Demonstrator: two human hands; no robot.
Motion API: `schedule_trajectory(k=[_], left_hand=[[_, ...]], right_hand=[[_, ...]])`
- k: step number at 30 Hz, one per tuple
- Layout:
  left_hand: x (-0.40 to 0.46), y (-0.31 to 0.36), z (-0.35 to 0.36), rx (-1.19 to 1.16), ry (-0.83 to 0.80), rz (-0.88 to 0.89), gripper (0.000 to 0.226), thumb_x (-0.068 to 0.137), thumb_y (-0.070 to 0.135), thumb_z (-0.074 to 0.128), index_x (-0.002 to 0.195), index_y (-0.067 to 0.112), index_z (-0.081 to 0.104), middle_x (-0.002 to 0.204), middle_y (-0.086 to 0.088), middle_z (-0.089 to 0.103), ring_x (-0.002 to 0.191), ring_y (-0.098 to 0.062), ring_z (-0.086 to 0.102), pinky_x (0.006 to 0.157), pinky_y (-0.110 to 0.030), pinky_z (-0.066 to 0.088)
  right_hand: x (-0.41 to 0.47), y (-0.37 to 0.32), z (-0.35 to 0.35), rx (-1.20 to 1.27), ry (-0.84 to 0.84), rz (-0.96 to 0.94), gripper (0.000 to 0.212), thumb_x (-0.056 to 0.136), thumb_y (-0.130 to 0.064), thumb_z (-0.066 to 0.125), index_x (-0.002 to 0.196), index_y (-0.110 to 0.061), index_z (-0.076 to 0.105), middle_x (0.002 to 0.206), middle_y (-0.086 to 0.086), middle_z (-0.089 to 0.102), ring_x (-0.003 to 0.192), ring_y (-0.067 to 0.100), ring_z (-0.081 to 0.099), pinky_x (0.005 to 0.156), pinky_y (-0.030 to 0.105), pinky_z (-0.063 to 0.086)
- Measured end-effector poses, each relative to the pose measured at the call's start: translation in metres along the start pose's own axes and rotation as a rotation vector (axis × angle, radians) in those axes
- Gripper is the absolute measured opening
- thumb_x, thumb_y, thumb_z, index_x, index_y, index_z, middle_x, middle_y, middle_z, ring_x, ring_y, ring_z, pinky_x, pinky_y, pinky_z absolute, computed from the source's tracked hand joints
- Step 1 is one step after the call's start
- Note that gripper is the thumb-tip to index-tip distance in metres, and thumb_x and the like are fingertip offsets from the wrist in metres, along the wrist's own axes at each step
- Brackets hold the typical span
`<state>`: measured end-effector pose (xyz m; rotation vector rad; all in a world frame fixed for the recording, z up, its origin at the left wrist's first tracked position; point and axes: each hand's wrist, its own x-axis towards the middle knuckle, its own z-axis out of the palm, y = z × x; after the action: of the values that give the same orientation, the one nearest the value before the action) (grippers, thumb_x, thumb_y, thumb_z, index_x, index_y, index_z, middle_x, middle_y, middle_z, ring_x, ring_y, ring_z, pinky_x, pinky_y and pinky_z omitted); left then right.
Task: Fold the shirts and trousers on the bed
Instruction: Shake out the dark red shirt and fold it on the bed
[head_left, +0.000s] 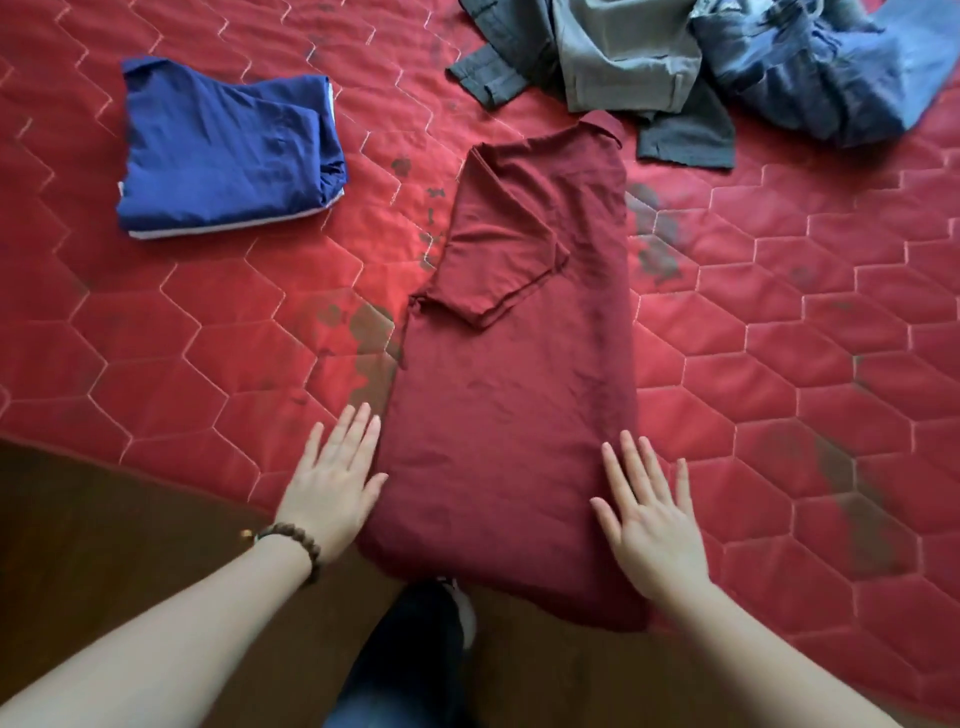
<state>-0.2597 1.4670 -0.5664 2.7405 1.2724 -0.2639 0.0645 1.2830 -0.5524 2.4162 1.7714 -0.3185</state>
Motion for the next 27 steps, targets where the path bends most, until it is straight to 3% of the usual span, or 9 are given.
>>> schedule_trajectory(k=[2,6,10,13,15,17,21,24,27], left_hand=[[-0.024,0.004,0.003,0.009,0.056,0.066,0.064,0.086,0.017,0.037,0.148,0.01,0.028,0.155,-0.011,0.029,0.144,-0.025,0.02,0.117,-0.046,0.01],[-0.055,0.009,0.008,0.082,0.001,0.284,0.1,0.061,-0.004,0.067,0.15,0.02,0.027,0.158,-0.007,0.022,0.145,-0.029,0.02,0.116,-0.048,0.011],[-0.061,0.016,0.019,0.182,0.036,0.445,0.11,0.054,-0.015,0.052,0.151,0.024,0.021,0.16,-0.004,0.007,0.147,-0.027,0.004,0.115,-0.048,0.01],[-0.057,0.026,0.025,0.144,0.071,0.417,0.107,0.059,-0.012,0.053,0.152,0.024,0.014,0.161,0.001,-0.004,0.148,-0.022,-0.006,0.112,-0.047,0.018],[-0.056,0.032,0.026,0.139,0.091,0.389,0.108,0.061,-0.009,0.056,0.153,0.024,0.008,0.161,0.001,0.005,0.146,-0.025,0.018,0.108,-0.046,0.024],[-0.058,0.036,0.029,0.161,0.127,0.386,0.107,0.064,-0.006,0.057,0.152,0.023,0.004,0.154,-0.003,0.032,0.136,-0.028,0.039,0.104,-0.046,0.029],[-0.056,0.037,0.03,0.131,0.151,0.36,0.09,0.074,-0.005,0.037,0.153,0.024,0.007,0.143,-0.005,0.049,0.126,-0.031,0.051,0.098,-0.047,0.035],[-0.052,0.038,0.023,0.103,0.163,0.379,0.071,0.075,-0.001,0.027,0.14,0.022,0.044,0.131,-0.006,0.06,0.114,-0.032,0.06,0.092,-0.047,0.041],[-0.041,0.041,-0.003,-0.003,0.09,0.367,0.059,0.072,0.01,0.032,0.114,0.027,0.069,0.114,0.001,0.07,0.104,-0.026,0.066,0.098,-0.048,0.031]], right_hand=[[-0.028,0.014,-0.003,0.014,0.006,-0.004,0.06,0.096,-0.043,0.028,0.153,-0.026,0.018,0.16,0.002,0.015,0.148,0.019,0.009,0.117,0.052,0.009],[-0.066,0.029,-0.006,0.016,-0.052,-0.096,0.068,0.09,-0.037,0.035,0.153,-0.032,0.011,0.161,0.0,0.011,0.149,0.018,0.007,0.117,0.052,0.01],[-0.089,0.026,0.003,-0.055,-0.111,-0.219,0.089,0.075,-0.031,0.053,0.153,-0.032,0.011,0.162,0.0,0.006,0.149,0.02,0.004,0.116,0.056,0.01],[-0.094,0.02,0.015,-0.123,-0.094,-0.304,0.101,0.066,-0.021,0.062,0.153,-0.031,0.013,0.161,0.002,0.009,0.149,0.023,0.007,0.113,0.061,0.013],[-0.094,0.017,0.021,-0.174,-0.076,-0.386,0.106,0.061,-0.014,0.064,0.153,-0.031,0.013,0.161,0.003,0.012,0.148,0.025,0.011,0.111,0.062,0.013],[-0.094,0.015,0.025,-0.219,-0.027,-0.418,0.107,0.059,-0.001,0.064,0.152,-0.03,0.02,0.159,0.005,0.019,0.146,0.027,0.018,0.11,0.063,0.015],[-0.095,0.006,0.035,-0.176,0.076,-0.382,0.081,0.063,0.0,0.074,0.135,-0.02,0.045,0.153,0.013,0.033,0.142,0.032,0.029,0.106,0.068,0.02],[-0.093,-0.003,0.035,-0.066,0.119,-0.316,0.047,0.064,-0.009,0.081,0.103,-0.017,0.057,0.144,0.015,0.046,0.135,0.035,0.041,0.106,0.067,0.022],[-0.086,-0.006,0.017,0.101,0.071,-0.273,0.022,0.069,-0.014,0.076,0.087,-0.019,0.064,0.133,0.007,0.059,0.128,0.031,0.051,0.109,0.066,0.021]])
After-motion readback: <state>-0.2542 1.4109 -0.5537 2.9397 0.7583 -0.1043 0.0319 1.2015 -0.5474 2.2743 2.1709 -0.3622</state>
